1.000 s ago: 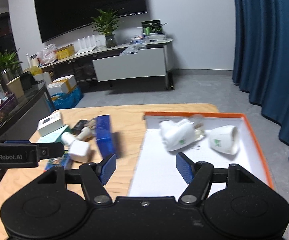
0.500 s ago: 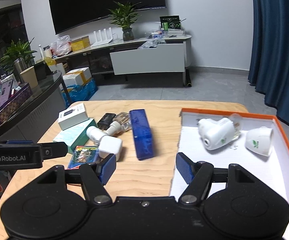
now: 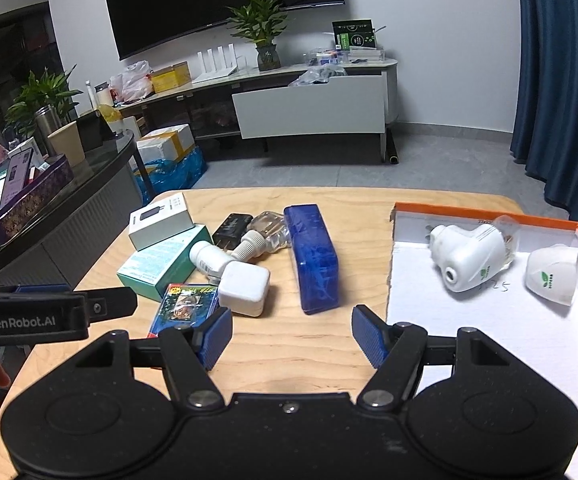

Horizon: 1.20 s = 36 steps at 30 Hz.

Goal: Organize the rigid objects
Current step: 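Grasp the white charger box with the left gripper while the right grasps the blue pencil case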

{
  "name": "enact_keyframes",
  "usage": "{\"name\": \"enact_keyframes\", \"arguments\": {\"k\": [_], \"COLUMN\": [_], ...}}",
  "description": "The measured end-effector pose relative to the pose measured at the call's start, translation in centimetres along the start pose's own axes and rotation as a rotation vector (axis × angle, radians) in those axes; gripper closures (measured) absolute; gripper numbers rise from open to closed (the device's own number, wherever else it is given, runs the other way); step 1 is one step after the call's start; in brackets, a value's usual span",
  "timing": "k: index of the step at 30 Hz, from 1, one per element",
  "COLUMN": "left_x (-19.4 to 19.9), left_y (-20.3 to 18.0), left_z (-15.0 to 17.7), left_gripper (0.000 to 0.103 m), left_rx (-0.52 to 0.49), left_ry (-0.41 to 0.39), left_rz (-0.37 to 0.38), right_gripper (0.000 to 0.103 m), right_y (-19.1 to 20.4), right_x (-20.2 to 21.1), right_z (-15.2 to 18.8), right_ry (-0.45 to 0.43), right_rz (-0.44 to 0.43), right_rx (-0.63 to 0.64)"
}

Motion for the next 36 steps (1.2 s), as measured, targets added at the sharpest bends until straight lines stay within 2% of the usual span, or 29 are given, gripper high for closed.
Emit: {"name": "enact_keyframes", "arguments": {"k": [10,19,21,23,26,30,36], "left_x": [-2.0,-5.1,-5.6,-6.1,-7.0,-9.2,-12.3], "left_y": [2.9,5.1,5.4,5.5,5.8,5.6,4.6], "left_z": [-0.2,-2.3,-3.3,-4.5,-6.3,-7.6,-6.8], "left_gripper": [0.011,0.011,0.01,0.003,0.001,0.001,0.002], "left_rx": [0.028,0.033,0.003,-0.054,-0.141,-0.253,-0.391], "left_ry": [0.029,0.034,0.012,-0.027,-0.074,-0.053,-0.005], "left_rz": [-0.039,-0.057,-0.051,-0.038,-0.013,0.038,0.1], "right_gripper": [0.023,0.023,0.022,0.02,0.015,0.014,0.014], "right_y": [-0.7,-0.8,-0.9,-1.0,-1.3,-1.6,-1.7], "right_x": [-1.9,-4.1,-4.5,-4.6,-5.0,-6.5,-9.4], "right_z": [-0.3,-2.1,-2.8,-3.6,-4.7,-5.5,-5.5], "right_ry": [0.011,0.003,-0.007,-0.022,-0.035,-0.008,0.037], "right_rz": [0.0,0.001,0.005,0.003,-0.008,-0.022,-0.027], "right_rx": [-0.01,0.018,0.026,0.043,0.058,0.071,0.074]}}
Point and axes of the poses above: each gripper's, at about its wrist camera, not at the fingertips, and x roughly against the way its jaws point, y to its left, z to its underside, the point moved 2 cm from there along -x, roughly the way its jaws point, and after that the axes turned 4 degrees about -z, right-handed, at the moved point
